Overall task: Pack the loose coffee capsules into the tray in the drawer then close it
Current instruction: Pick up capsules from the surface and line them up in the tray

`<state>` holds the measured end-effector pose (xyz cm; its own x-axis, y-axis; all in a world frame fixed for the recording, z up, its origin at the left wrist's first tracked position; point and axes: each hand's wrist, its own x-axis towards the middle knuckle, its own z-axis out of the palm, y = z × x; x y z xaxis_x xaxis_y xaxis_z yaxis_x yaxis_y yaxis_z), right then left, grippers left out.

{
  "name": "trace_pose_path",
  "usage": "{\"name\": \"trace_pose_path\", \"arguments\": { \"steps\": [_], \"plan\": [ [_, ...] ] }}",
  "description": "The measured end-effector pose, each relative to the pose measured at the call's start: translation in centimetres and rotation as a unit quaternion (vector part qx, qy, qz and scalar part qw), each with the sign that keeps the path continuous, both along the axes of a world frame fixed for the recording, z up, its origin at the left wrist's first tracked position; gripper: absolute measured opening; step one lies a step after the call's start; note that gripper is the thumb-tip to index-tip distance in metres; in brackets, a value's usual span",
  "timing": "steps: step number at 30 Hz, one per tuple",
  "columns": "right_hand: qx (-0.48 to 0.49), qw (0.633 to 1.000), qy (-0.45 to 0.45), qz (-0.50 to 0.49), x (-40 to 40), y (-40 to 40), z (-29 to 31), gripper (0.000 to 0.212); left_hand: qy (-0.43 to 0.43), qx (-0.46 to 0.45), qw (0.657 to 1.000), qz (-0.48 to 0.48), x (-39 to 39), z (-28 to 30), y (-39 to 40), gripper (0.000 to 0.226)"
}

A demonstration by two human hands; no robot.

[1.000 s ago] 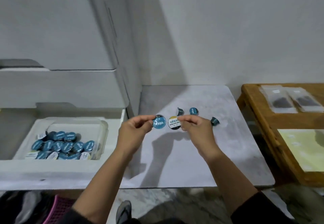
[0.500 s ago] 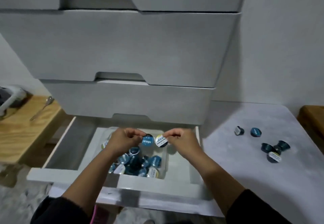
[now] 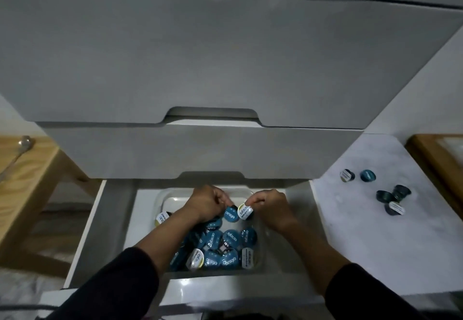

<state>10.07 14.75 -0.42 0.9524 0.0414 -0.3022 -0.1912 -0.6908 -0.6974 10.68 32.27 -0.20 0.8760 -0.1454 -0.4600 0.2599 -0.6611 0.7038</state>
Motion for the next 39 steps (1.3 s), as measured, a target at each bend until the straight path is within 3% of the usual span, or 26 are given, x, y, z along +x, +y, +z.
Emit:
{"name": "trace_pose_path", "arguments": {
  "steps": [7, 14, 17, 20, 22, 26, 33, 39],
  "plan": [
    [-0.102, 0.992, -0.002, 0.08, 0.4, 1.1, -0.4, 0.029, -0.029, 0.066, 0.995, -0.064, 0.2, -0.8, -0.3, 0.02],
    [-0.199, 0.964, -0.034, 0.171, -0.6, 1.5, -0.7, 0.023, -0.071, 0.127, 0.984, -0.107, -0.7, -0.6, -0.3, 0.017],
    [-0.216, 0.959, -0.041, 0.179, -1.0, 1.9, -0.3, 0.021, -0.09, 0.175, 0.97, -0.139, -1.5, 0.0, -0.6, 0.024],
    [-0.229, 0.954, -0.055, 0.184, -1.5, 2.2, 0.3, 0.033, -0.124, 0.239, 0.951, -0.151, -2.6, 0.8, -1.1, 0.037],
    [-0.23, 0.955, -0.09, 0.167, -2.6, 2.4, 0.8, 0.038, -0.167, 0.265, 0.94, -0.134, -3.7, 1.2, -1.3, 0.04],
    [-0.221, 0.936, -0.255, 0.102, -5.1, 2.5, 1.2, 0.039, -0.275, 0.294, 0.913, -0.058, -6.2, 1.9, -1.7, 0.036],
    [-0.213, 0.932, -0.286, 0.058, -8.4, 0.8, 3.1, 0.043, -0.311, 0.26, 0.914, 0.035, -9.4, 2.5, -3.3, 0.044],
    [-0.202, 0.937, -0.281, 0.041, -9.9, -3.7, 3.2, 0.049, -0.336, 0.24, 0.91, 0.029, -10.2, 3.5, -7.2, 0.049]
  ]
}}
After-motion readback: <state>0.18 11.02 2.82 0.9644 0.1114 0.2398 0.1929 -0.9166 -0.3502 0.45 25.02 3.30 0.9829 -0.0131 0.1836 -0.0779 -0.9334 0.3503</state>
